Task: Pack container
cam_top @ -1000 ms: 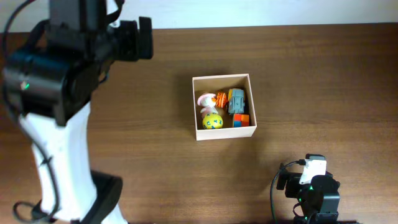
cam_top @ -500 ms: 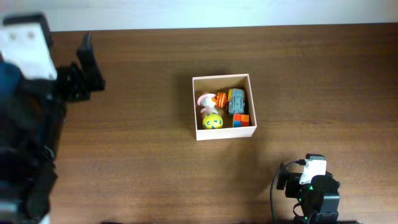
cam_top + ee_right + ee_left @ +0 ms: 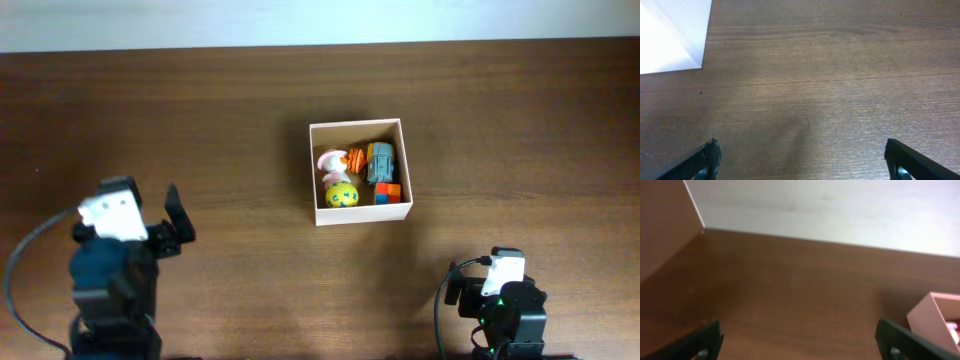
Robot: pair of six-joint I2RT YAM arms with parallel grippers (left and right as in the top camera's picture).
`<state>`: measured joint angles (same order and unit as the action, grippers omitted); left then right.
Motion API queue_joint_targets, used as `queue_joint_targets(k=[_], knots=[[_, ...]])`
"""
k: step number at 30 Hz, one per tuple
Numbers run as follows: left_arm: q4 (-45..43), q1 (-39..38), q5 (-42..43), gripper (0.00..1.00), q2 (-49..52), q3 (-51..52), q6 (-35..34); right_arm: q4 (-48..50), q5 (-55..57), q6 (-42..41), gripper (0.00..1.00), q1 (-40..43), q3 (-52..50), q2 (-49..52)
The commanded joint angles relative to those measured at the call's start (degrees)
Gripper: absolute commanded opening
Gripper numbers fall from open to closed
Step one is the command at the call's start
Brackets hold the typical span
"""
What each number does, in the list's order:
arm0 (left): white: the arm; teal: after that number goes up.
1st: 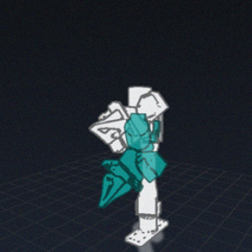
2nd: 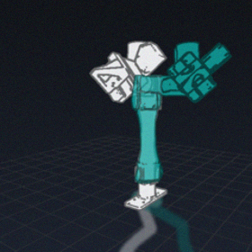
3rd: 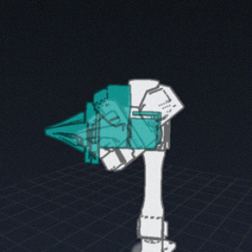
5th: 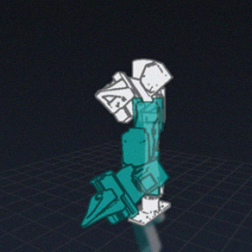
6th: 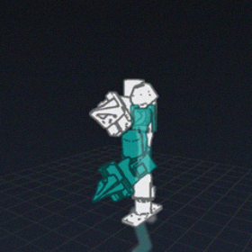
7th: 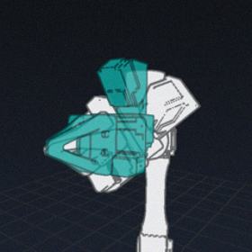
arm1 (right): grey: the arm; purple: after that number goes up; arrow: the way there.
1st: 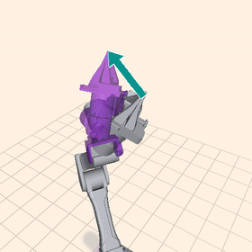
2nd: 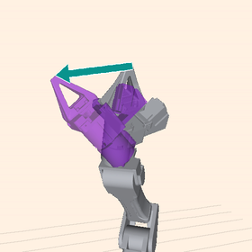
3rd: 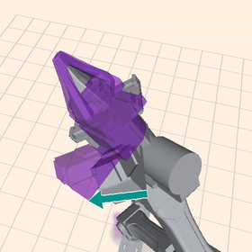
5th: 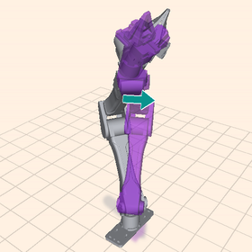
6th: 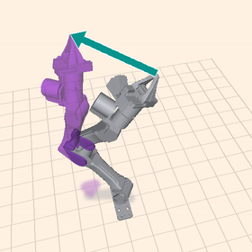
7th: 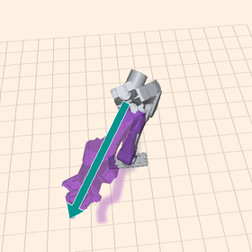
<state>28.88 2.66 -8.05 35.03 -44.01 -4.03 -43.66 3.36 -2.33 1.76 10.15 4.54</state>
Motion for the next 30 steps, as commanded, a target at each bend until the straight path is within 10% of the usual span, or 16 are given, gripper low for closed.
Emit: queue_joint_targets(k=[1, 30], knots=[[-5.16, 0.28, 2.67, 0.99, -6.14, 10.23, 0.68, -0.04, -0.13, 0.39, 0.99, -0.24, -0.57, -0.57], [-12.20, -0.04, 7.65, 0.99, -28.09, 36.00, 0.70, -0.04, -0.13, 0.39, 0.98, -0.24, -0.57, -0.57]])
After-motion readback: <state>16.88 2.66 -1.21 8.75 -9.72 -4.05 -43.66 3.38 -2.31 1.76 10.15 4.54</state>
